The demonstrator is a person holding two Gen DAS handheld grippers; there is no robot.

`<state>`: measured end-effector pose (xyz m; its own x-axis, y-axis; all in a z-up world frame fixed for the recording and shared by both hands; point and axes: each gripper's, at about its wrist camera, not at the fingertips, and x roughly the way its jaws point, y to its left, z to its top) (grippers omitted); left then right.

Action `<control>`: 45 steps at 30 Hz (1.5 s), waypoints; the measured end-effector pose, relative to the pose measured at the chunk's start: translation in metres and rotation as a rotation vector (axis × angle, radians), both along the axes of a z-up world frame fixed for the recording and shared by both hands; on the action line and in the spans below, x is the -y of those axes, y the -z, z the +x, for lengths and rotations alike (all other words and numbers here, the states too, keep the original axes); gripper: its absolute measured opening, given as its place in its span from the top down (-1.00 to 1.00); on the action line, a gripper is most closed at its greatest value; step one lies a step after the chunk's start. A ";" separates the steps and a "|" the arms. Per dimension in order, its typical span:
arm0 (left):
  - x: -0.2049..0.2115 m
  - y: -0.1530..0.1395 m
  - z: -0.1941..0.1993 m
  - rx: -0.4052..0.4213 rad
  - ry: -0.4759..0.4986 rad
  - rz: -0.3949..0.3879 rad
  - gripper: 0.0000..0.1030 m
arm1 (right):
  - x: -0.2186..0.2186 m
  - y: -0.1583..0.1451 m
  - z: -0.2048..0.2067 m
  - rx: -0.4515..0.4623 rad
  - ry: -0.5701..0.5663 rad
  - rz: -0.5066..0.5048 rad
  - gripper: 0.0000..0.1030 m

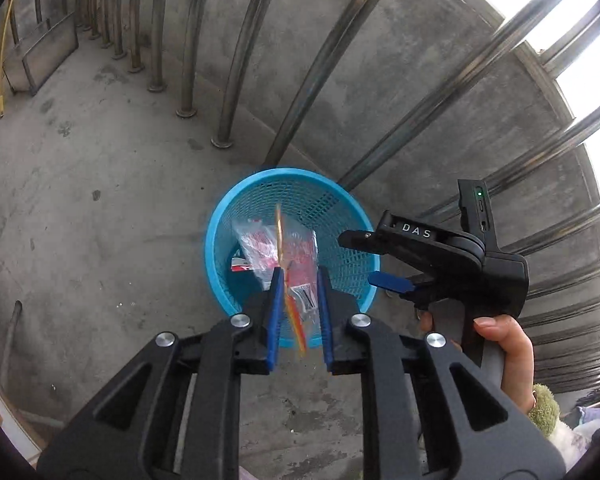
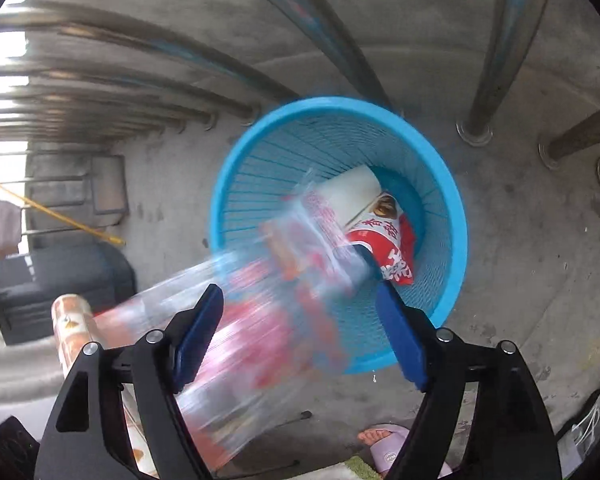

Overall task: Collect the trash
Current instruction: 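Carry both plastic bags to the blue wastebasket and release them, then move both open tools back toward the Pepsi bottle on the table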

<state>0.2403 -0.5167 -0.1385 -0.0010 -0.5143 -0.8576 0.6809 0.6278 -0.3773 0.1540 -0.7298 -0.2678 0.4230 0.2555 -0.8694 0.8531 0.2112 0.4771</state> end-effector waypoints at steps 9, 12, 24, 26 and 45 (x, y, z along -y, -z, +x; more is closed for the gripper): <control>-0.013 -0.017 -0.001 0.070 -0.021 -0.034 0.19 | 0.009 -0.003 -0.007 0.004 -0.032 -0.110 -0.55; -0.023 -0.035 -0.004 0.088 -0.043 -0.042 0.00 | 0.008 -0.016 -0.012 0.010 -0.045 -0.148 -0.56; -0.157 -0.158 -0.035 0.243 -0.146 -0.138 -0.46 | -0.056 -0.135 -0.023 0.164 -0.230 -0.426 -0.73; -0.189 -0.171 -0.045 0.268 -0.173 -0.137 -0.48 | -0.078 -0.164 -0.027 0.189 -0.270 -0.513 -0.83; -0.539 -0.209 -0.163 0.517 -0.664 -0.187 -0.62 | -0.343 -0.343 -0.012 0.542 -0.793 -0.894 -0.88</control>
<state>0.0773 0.0226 0.0707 0.7177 -0.4024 -0.5684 0.3091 0.9154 -0.2577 0.1417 -0.3871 0.0752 0.7723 0.0226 -0.6349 0.0970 0.9835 0.1530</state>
